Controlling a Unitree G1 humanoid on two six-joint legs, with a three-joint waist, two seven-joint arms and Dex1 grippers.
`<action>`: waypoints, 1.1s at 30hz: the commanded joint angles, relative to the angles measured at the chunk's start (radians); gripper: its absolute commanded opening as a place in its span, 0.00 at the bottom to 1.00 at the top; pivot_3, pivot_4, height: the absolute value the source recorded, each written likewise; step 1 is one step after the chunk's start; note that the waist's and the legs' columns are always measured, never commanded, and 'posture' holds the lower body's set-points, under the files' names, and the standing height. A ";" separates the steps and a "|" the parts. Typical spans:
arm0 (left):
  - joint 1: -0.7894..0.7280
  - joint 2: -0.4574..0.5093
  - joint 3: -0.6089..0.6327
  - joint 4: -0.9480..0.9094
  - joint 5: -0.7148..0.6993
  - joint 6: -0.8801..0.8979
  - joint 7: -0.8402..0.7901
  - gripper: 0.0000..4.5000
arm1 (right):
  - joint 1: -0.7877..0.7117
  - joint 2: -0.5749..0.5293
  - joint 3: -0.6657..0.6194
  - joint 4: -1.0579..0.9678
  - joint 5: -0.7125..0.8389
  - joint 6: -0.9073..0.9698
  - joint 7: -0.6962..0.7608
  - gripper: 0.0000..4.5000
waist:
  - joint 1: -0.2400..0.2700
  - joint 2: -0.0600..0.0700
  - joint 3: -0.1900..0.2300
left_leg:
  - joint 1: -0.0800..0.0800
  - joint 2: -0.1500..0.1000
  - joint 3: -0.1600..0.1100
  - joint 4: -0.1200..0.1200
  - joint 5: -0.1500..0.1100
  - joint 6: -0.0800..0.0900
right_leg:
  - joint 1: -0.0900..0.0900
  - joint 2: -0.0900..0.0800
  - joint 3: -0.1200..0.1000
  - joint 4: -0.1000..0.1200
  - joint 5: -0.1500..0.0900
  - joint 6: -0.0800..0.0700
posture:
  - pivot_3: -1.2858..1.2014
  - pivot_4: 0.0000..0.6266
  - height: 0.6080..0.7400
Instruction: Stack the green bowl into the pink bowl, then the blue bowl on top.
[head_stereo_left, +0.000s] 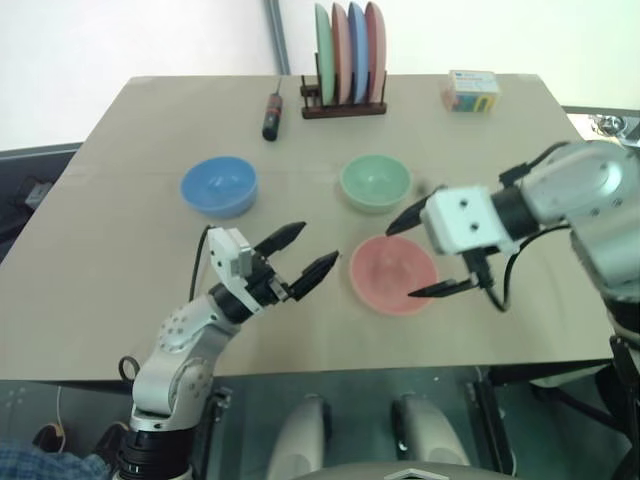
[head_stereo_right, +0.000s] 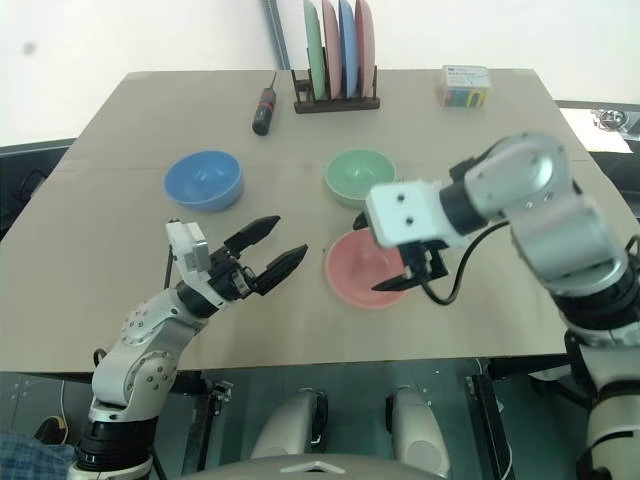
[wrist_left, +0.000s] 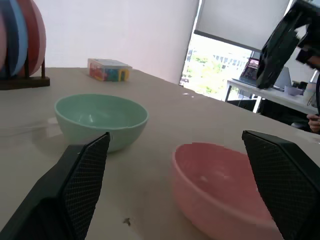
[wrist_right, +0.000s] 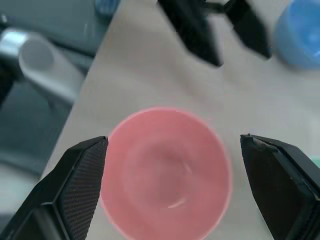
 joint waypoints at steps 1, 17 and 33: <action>0.007 -0.014 0.038 -0.056 0.001 -0.029 0.051 1.00 | -0.118 0.100 0.014 0.279 -0.067 -0.084 -0.157 0.99 | -0.004 0.000 0.000 | 0.000 0.000 0.001 0.000 0.000 0.000 | 0.000 0.000 0.000 0.000 0.000 0.000 | 0.52 0.24 1.00; 0.153 -0.027 0.122 -0.125 0.066 -0.094 0.173 1.00 | -0.358 0.462 0.161 1.308 -0.341 -0.576 -0.464 0.99 | -0.004 0.000 0.000 | -0.016 -0.001 0.002 -0.002 0.000 -0.001 | -0.018 -0.002 0.001 0.001 0.001 -0.001 | 0.52 0.24 1.00; 0.224 -0.034 0.114 -0.167 0.078 -0.111 0.193 1.00 | -0.380 0.528 0.146 1.625 -0.475 -0.704 -0.555 0.31 | -0.006 0.001 0.000 | -0.014 -0.002 0.001 -0.001 0.001 -0.001 | -0.017 -0.002 0.000 0.003 0.002 -0.002 | 0.52 0.24 1.00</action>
